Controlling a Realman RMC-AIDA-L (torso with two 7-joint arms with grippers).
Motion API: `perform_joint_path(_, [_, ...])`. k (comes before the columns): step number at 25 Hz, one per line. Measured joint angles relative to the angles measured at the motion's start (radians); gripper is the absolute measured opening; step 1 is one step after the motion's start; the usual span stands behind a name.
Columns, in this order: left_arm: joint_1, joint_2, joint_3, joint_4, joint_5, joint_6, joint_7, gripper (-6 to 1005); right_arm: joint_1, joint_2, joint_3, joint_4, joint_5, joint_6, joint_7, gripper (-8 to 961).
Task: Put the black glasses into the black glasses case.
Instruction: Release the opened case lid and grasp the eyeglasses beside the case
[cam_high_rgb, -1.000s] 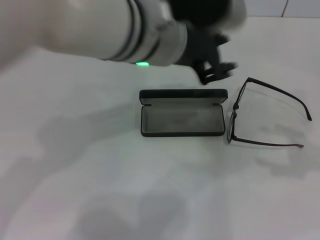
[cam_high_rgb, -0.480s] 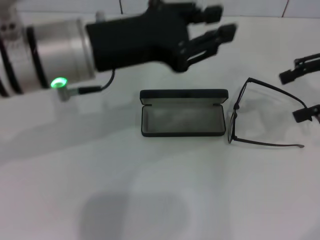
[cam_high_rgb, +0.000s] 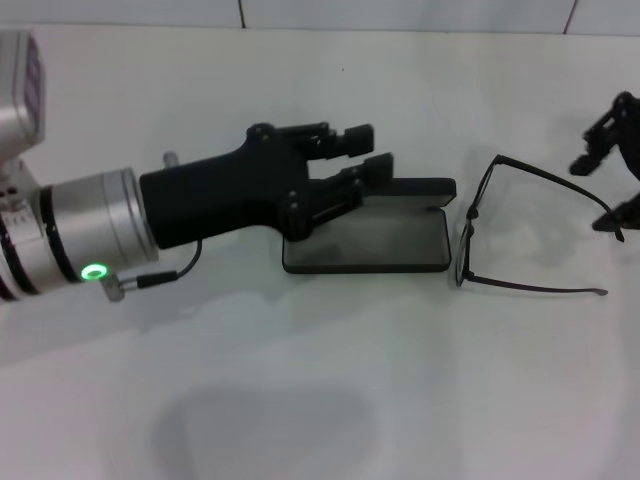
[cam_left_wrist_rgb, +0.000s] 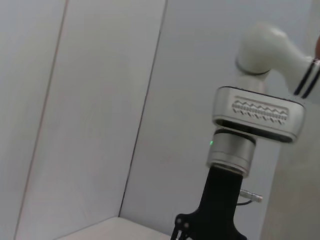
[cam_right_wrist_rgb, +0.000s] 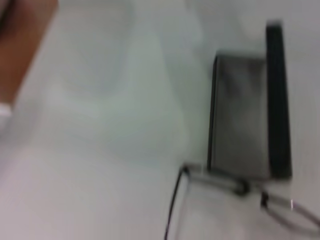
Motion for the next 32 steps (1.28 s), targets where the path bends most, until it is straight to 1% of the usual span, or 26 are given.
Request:
perform_joint_path(1, [-0.002,0.0,-0.004,-0.025,-0.005,0.004,0.013,365,0.006,0.034,0.011,-0.028,-0.078,-0.014,0.001,683])
perform_joint_path(2, [-0.002,0.0,-0.005,-0.042,-0.012,0.007,0.029,365,0.012,0.063,0.009,-0.043,-0.145,-0.022,0.002,668])
perform_joint_path(3, [0.002,0.0,-0.006,-0.056,-0.019,0.01,0.044,365,0.016,0.084,0.004,-0.049,-0.188,-0.024,0.003,653])
perform_joint_path(5, [0.014,-0.001,-0.006,-0.08,-0.034,0.021,0.076,365,0.023,0.121,-0.016,-0.05,-0.261,-0.011,0.003,638])
perform_joint_path(7, [0.026,-0.001,-0.006,-0.105,-0.051,0.039,0.107,365,0.026,0.141,-0.045,-0.052,-0.287,0.016,0.002,637])
perform_joint_path(8, [0.026,-0.001,-0.006,-0.105,-0.051,0.039,0.107,365,0.027,0.146,-0.061,-0.055,-0.292,0.029,0.002,637])
perform_joint_path(11, [0.035,0.0,-0.013,-0.155,-0.07,0.061,0.144,365,0.023,0.151,-0.101,-0.087,-0.291,0.043,0.006,636])
perform_joint_path(14, [0.036,0.0,-0.02,-0.175,-0.071,0.069,0.154,365,0.025,0.154,-0.126,-0.117,-0.288,0.057,0.012,635])
perform_joint_path(19, [0.028,0.001,-0.027,-0.186,-0.072,0.073,0.164,366,0.033,0.155,-0.187,-0.128,-0.288,0.146,0.006,635])
perform_joint_path(20, [0.026,0.001,-0.028,-0.188,-0.072,0.073,0.164,366,0.033,0.155,-0.187,-0.128,-0.288,0.146,0.006,635])
perform_joint_path(21, [0.023,0.001,-0.028,-0.191,-0.072,0.073,0.164,366,0.035,0.155,-0.203,-0.125,-0.288,0.165,0.005,634])
perform_joint_path(22, [0.022,0.001,-0.029,-0.192,-0.072,0.072,0.164,366,0.042,0.156,-0.243,-0.114,-0.288,0.206,0.004,634])
perform_joint_path(25, [0.02,0.001,-0.046,-0.197,-0.073,0.069,0.166,366,0.05,0.16,-0.297,-0.088,-0.288,0.265,-0.008,634])
perform_joint_path(29, [0.015,0.0,-0.062,-0.233,-0.092,0.072,0.193,366,0.071,0.163,-0.343,-0.033,-0.283,0.329,-0.03,634])
perform_joint_path(32, [0.007,0.001,-0.066,-0.267,-0.108,0.073,0.218,366,0.087,0.166,-0.36,0.007,-0.266,0.361,-0.058,634])
